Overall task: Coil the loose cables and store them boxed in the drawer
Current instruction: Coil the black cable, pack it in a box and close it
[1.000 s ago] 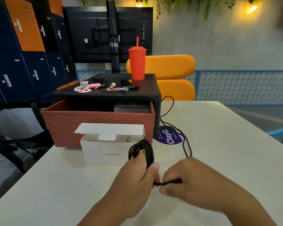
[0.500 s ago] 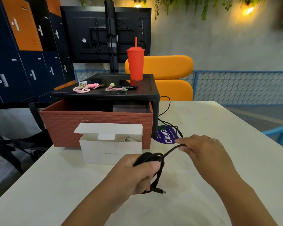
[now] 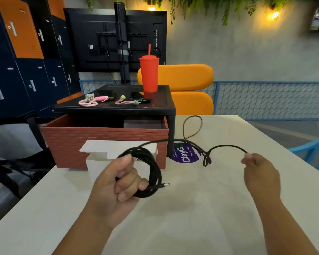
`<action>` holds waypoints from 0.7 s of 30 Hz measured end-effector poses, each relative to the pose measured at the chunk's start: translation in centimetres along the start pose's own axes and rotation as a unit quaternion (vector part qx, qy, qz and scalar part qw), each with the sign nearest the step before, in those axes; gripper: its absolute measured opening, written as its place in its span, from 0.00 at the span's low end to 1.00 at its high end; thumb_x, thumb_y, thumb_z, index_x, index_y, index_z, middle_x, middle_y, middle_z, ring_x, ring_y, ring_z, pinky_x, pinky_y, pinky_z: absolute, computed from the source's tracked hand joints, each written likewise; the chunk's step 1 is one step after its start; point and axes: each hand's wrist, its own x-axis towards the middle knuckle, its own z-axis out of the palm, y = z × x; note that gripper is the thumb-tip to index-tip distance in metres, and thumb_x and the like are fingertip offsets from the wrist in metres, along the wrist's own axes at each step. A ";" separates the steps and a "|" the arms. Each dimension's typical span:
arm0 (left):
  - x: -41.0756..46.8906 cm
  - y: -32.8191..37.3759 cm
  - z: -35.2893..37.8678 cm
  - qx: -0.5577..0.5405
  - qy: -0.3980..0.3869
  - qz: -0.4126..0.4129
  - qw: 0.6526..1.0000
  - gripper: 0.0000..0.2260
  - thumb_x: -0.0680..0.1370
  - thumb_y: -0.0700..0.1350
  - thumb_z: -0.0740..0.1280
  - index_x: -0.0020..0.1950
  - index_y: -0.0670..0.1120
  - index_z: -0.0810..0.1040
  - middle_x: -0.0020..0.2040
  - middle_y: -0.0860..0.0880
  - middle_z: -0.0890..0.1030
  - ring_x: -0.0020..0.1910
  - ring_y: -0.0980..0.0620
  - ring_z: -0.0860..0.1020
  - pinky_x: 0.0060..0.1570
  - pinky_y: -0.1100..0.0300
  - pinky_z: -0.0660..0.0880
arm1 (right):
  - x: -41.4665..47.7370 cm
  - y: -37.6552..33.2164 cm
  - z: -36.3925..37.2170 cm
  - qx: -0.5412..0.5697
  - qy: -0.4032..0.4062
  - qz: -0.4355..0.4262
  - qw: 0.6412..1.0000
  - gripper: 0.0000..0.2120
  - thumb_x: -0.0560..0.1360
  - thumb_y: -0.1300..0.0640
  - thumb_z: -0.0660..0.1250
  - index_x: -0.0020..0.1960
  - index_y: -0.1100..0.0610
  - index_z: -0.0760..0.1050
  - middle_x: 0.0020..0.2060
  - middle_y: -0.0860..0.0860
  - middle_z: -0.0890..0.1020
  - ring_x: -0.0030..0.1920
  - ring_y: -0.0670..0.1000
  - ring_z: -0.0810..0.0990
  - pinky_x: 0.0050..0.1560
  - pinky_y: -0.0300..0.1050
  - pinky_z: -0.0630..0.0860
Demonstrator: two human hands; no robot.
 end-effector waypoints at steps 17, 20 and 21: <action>0.3 -0.4 -0.2 -0.022 0.069 0.005 0.997 0.23 0.51 0.50 0.82 0.23 0.48 0.66 0.16 0.54 0.55 0.13 0.58 0.58 0.26 0.63 0.73 | 1.1 -1.4 -1.6 -0.152 0.006 -0.015 0.988 0.07 0.79 0.57 0.57 0.49 0.57 0.73 0.33 0.54 0.75 0.38 0.56 0.75 0.41 0.49 0.71; 0.3 -0.9 -0.1 -0.016 0.064 -0.009 0.998 0.24 0.50 0.50 0.82 0.23 0.47 0.66 0.17 0.53 0.53 0.13 0.58 0.60 0.25 0.63 0.73 | 1.7 -3.5 -3.2 -0.081 -0.003 -0.063 0.995 0.08 0.78 0.53 0.59 0.50 0.55 0.74 0.41 0.55 0.82 0.44 0.58 0.78 0.46 0.50 0.74; 0.3 -1.0 0.0 -0.011 0.064 -0.013 0.998 0.24 0.50 0.50 0.82 0.23 0.47 0.66 0.18 0.53 0.52 0.13 0.58 0.60 0.25 0.63 0.72 | 2.0 -4.6 -3.9 -0.072 0.004 -0.085 0.994 0.08 0.78 0.52 0.60 0.50 0.54 0.75 0.42 0.56 0.82 0.45 0.58 0.78 0.46 0.49 0.74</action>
